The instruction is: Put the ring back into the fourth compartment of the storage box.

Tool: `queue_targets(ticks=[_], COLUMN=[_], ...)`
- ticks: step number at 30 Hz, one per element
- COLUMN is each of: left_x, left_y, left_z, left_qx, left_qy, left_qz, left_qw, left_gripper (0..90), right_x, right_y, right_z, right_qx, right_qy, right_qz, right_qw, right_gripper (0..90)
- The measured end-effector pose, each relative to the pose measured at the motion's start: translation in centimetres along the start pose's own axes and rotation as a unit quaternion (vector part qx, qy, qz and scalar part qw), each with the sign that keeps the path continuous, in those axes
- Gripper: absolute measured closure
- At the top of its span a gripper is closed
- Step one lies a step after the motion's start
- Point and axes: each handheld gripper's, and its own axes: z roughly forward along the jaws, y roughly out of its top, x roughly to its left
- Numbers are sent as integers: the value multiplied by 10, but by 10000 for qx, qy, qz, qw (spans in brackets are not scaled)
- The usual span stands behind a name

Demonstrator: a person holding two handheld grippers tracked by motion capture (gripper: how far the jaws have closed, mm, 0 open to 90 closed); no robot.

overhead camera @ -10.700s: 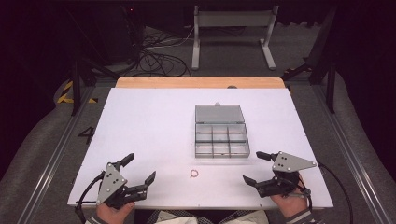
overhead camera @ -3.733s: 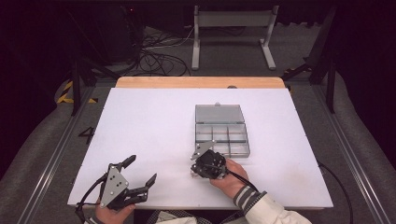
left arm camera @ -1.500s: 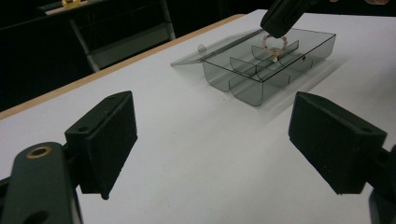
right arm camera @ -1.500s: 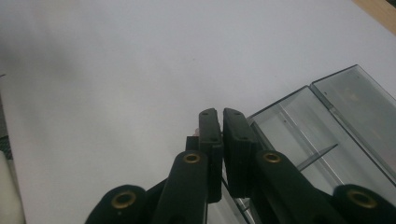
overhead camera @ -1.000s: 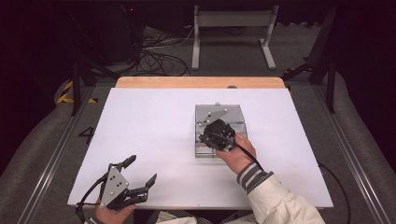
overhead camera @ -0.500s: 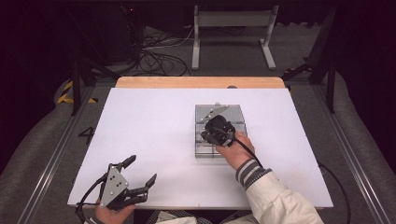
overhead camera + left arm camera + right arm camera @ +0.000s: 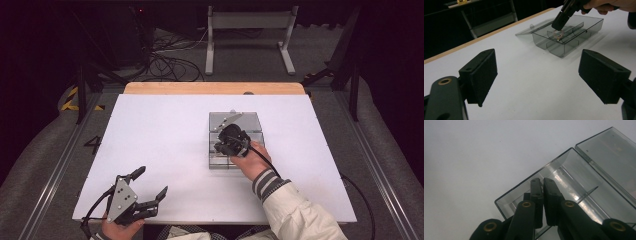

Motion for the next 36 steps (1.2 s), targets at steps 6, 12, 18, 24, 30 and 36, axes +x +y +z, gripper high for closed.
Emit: queue_targets(ticks=[6,12,18,24,30,36], left_x=[0,0,0,0,0,0], left_y=[0,0,0,0,0,0], left_z=[0,0,0,0,0,0], left_qx=[9,9,8,4,8,9], left_qy=[1,-1,-9,-2,-5,-7], left_qz=[12,11,-9,-2,0,5], left_qw=[10000,10000,10000,10000,10000,10000], left_gripper=[162,162,162,162,162,162], right_x=[0,1,3,4,4,3], right_y=[-2,-5,-6,-7,-7,-8], right_z=[5,10,15,19,21,23], right_qx=[72,173,250,342,386,412], right_qy=[21,107,168,248,276,253], right_qz=[-12,-20,-22,-34,-48,-7], right_qw=[10000,9998,9995,9991,9989,9988], right_gripper=[870,870,870,869,869,867])
